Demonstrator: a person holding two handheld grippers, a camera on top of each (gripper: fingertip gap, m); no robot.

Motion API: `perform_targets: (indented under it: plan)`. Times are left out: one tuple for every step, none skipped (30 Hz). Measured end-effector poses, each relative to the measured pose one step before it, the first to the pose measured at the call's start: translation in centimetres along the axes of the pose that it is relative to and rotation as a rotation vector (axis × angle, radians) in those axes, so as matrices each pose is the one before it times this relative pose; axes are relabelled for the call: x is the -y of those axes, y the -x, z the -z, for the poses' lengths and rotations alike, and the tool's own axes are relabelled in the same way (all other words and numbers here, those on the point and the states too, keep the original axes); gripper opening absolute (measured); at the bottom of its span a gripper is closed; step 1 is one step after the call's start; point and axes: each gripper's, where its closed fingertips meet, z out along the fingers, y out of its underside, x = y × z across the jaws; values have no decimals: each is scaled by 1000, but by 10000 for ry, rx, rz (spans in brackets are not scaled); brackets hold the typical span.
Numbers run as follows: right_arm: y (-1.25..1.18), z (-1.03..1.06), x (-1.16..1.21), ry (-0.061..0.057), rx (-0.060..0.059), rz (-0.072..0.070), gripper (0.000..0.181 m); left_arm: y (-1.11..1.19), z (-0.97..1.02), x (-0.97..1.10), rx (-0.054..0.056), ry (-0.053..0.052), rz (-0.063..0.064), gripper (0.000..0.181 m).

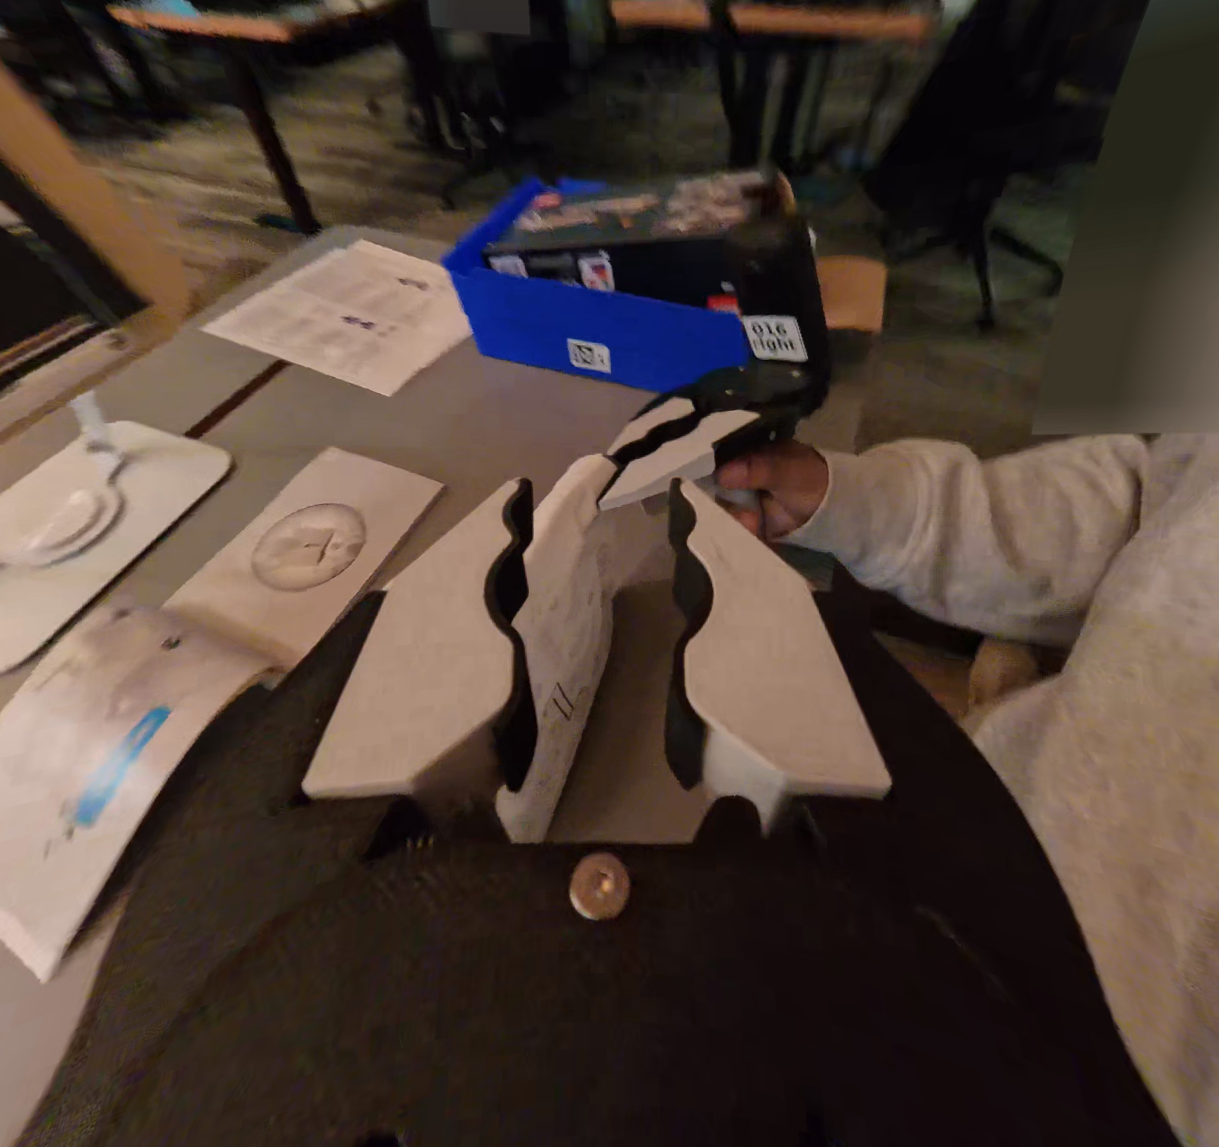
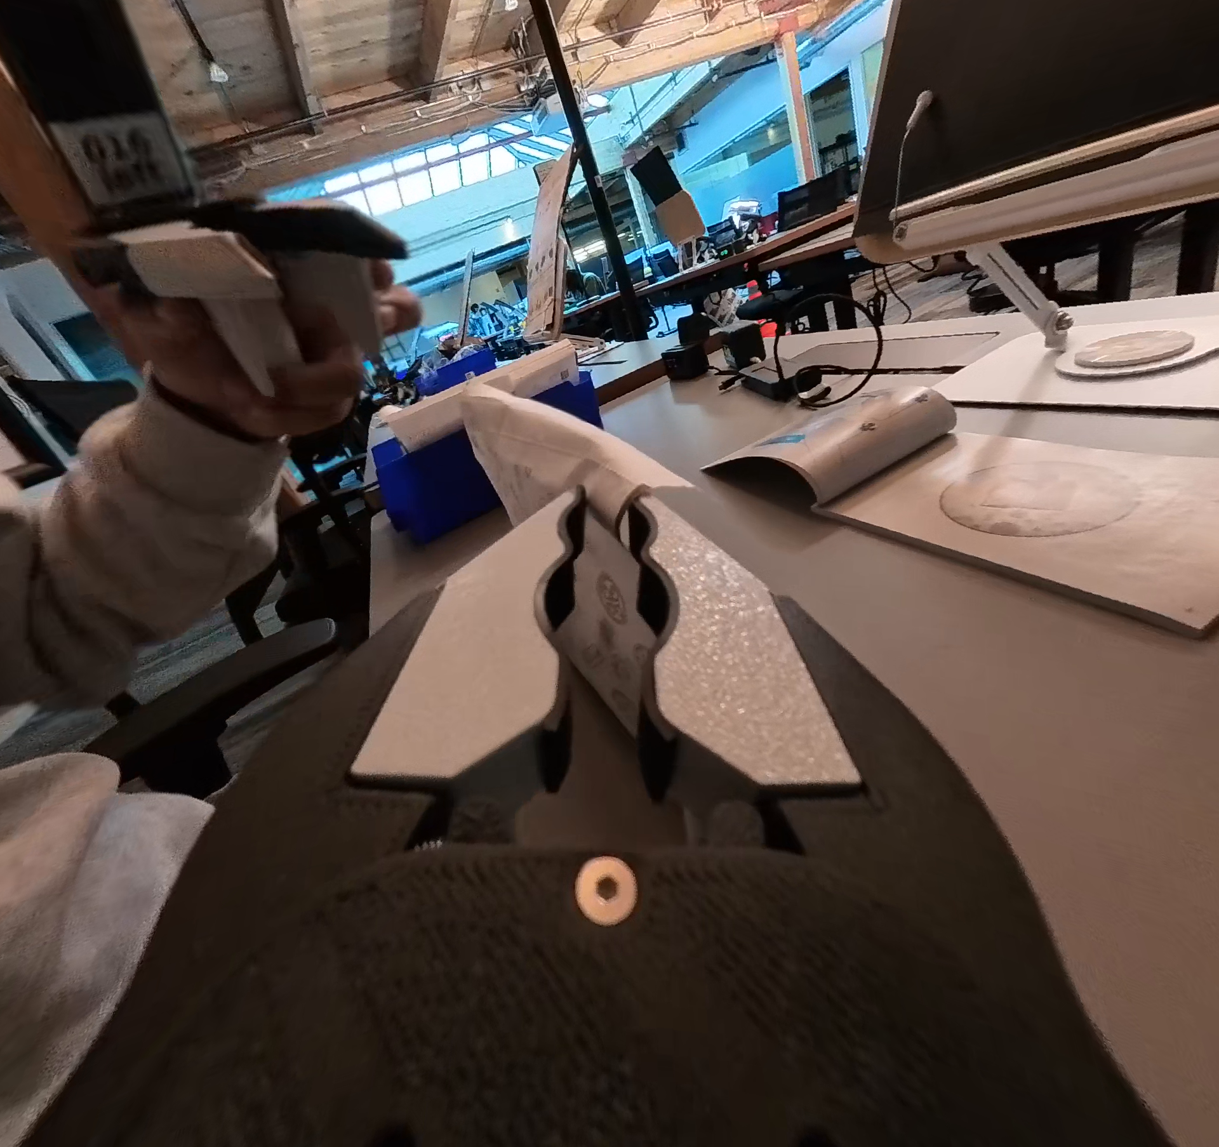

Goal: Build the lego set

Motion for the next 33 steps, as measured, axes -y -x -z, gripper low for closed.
perform_targets:
  plan:
    - [324, 58, 125, -45, 188, 45, 9, -399, -1275, 149, -569, 626, -459, 47]
    - [575, 47, 128, -39, 327, 80, 7, -457, -1276, -175, -733, 760, -497, 59]
    - [956, 38, 161, -41, 526, 149, 4, -94, -1276, -622, -645, 969, -343, 68]
    - [1010, -19, 108, 1, 523, 148, 0, 182, -1184, -1008, -582, 1166, -173, 78]
    - [825, -45, 35, 47, 386, 185, 0, 237, -1041, -1076, -573, 1156, 58, 80]
    - [507, -67, -126, 115, 202, 225, 0, -102, -858, -865, -757, 979, 263, 79]
    - [479, -32, -179, 139, 219, 186, 0, -577, -702, -626, -992, 781, 305, 80]
    - [507, -29, -148, 106, 290, 62, 0, -851, -589, -420, -1024, 623, 302, 80]
    - [431, 1, -82, 65, 276, -36, 0, -881, -526, -407, -902, 612, 143, 79]
    - [390, -1, -87, 60, 243, -33, 0, -507, -531, -410, -540, 592, 13, 77]
    - [335, -1, -90, 61, 206, -15, 0, 39, -540, -321, -130, 505, -80, 74]
    - [178, -18, -77, 61, 111, -22, 0, 342, -507, -214, 89, 393, -114, 66]
    - [35, 16, -38, 24, 30, -34, 0, 211, -445, -176, 9, 297, -53, 47]
    - [-68, 49, -23, 18, -16, -55, 0, 4, -287, -95, -95, 176, 39, 36]
    - [-79, 63, -35, 27, -8, -81, 0, -19, -42, 104, -63, -70, 24, 33]
    - [-194, 111, 41, -16, -77, -76, 0, 106, 154, 164, 50, -212, -29, 29]
    - [-143, 122, 108, -55, -53, -75, 0, 98, 314, 265, 63, -317, 17, 26]
    - [-80, 99, 85, -36, 22, -115, 0, -107, 401, 189, -66, -289, 51, 23]
    - [-29, 61, -5, 5, 80, -161, 0, 49, 469, 52, 54, -213, 15, 16]
    - [-188, 24, -3, -35, -31, -143, 0, 163, 500, 15, 172, -219, -28, 12]
    - [-203, 7, 8, -53, -60, -99, 0, -113, 477, 101, 21, -286, -6, 6]
    - [-60, -14, 27, -47, 26, -120, 0, -291, 367, 89, -86, -245, 29, 3]
    - [64, -65, 59, -39, 89, -160, 0, -18, 227, -26, 97, -133, 40, 2]
    - [-2, -97, -13, -7, 39, -127, 0, 52, 80, -80, 126, -68, -23, 2]
    - [-18, -96, -105, 20, 28, -88, 0, 23, -28, -115, 93, -20, -29, 2]
    - [-63, -86, -188, 78, 19, -102, 0, -67, -87, -64, 10, -3, -23, 3]
    - [-109, -126, -280, 155, 4, -138, 0, 49, -85, 173, 83, -119, -91, 8]
    - [57, -176, -305, 205, 113, -193, 0, -66, -87, 399, 38, -230, -212, 13]
    - [229, -238, -296, 211, 213, -220, 0, -242, -79, 431, -79, -216, -230, 12]
    - [55, -219, -160, 95, 57, -120, 0, -135, -109, 289, -53, -76, -142, 10]
    - [-43, -133, -65, 1, -43, 18, 0, 160, -126, 28, 81, 124, -33, 3]
    - [-119, -49, -71, 23, -89, 19, 0, 155, -62, -143, 52, 218, -31, 3]
    - [-178, 16, -25, 4, -91, -2, 0, 329, 22, -54, 129, 119, -50, 3]
